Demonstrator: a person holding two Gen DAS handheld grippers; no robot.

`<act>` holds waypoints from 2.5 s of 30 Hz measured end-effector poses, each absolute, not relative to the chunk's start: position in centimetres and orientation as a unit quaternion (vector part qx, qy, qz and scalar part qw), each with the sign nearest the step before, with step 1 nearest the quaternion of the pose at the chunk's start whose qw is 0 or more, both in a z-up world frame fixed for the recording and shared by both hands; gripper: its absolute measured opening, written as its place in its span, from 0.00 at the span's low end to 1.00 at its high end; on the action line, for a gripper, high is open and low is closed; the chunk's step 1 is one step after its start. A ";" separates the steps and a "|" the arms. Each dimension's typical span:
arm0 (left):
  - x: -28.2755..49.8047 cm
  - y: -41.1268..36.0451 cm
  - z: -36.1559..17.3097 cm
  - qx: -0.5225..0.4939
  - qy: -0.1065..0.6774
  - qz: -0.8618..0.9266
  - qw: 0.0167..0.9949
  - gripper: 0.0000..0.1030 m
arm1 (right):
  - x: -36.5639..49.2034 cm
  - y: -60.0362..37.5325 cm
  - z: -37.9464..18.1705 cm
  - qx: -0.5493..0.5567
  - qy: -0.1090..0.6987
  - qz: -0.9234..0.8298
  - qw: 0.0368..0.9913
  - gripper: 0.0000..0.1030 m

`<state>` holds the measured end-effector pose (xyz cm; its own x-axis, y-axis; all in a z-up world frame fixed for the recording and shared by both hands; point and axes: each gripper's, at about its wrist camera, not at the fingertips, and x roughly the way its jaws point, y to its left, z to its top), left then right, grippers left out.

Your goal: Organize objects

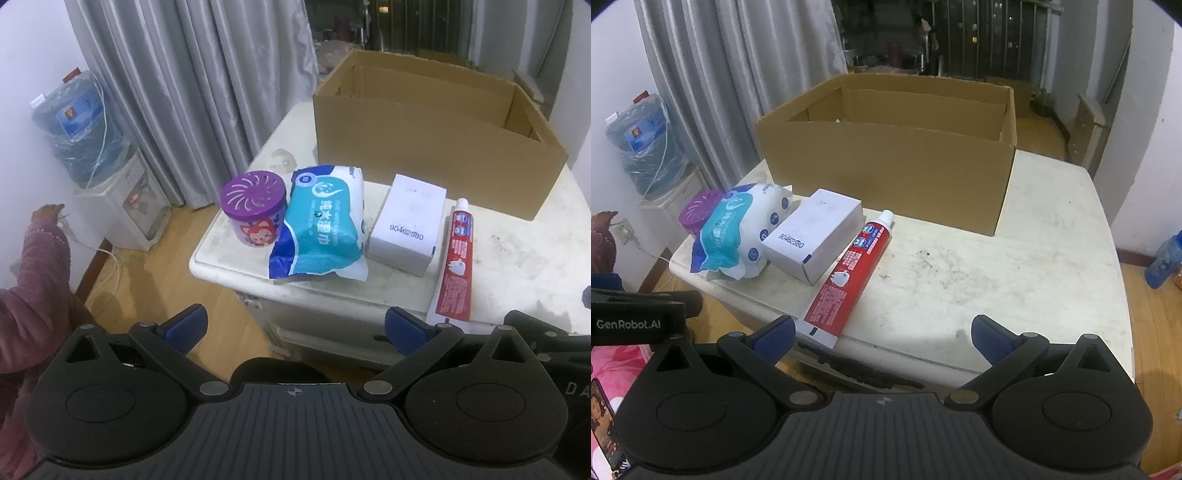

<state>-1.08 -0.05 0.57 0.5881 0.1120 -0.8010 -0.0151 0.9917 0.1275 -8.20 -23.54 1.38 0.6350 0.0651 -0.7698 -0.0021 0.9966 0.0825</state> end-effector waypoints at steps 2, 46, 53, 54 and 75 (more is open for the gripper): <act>-1.1 -0.1 0.7 0.053 0.452 0.036 0.890 1.00 | -8.2 -23.5 1.4 0.037 0.427 0.019 0.903 1.00; -1.2 -0.5 0.3 0.056 0.462 0.034 0.885 1.00 | -8.6 -23.6 0.9 0.039 0.434 0.018 0.900 1.00; -1.0 -0.3 0.2 0.051 0.464 0.031 0.884 1.00 | -8.3 -23.6 0.9 0.038 0.434 0.014 0.900 1.00; -1.1 -0.3 0.2 0.050 0.463 0.029 0.884 1.00 | -8.3 -23.6 0.9 0.038 0.434 0.014 0.900 1.00; -1.6 -5.7 -0.7 0.049 0.409 -0.121 0.903 0.90 | -4.3 -29.5 1.1 0.112 0.394 0.071 0.909 0.96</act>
<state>-1.56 -5.74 -0.70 0.6357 -0.1781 -0.7511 0.2579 0.9661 -0.0108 -4.28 -29.47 1.14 0.6788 0.2169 -0.7016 -0.0397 0.9648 0.2598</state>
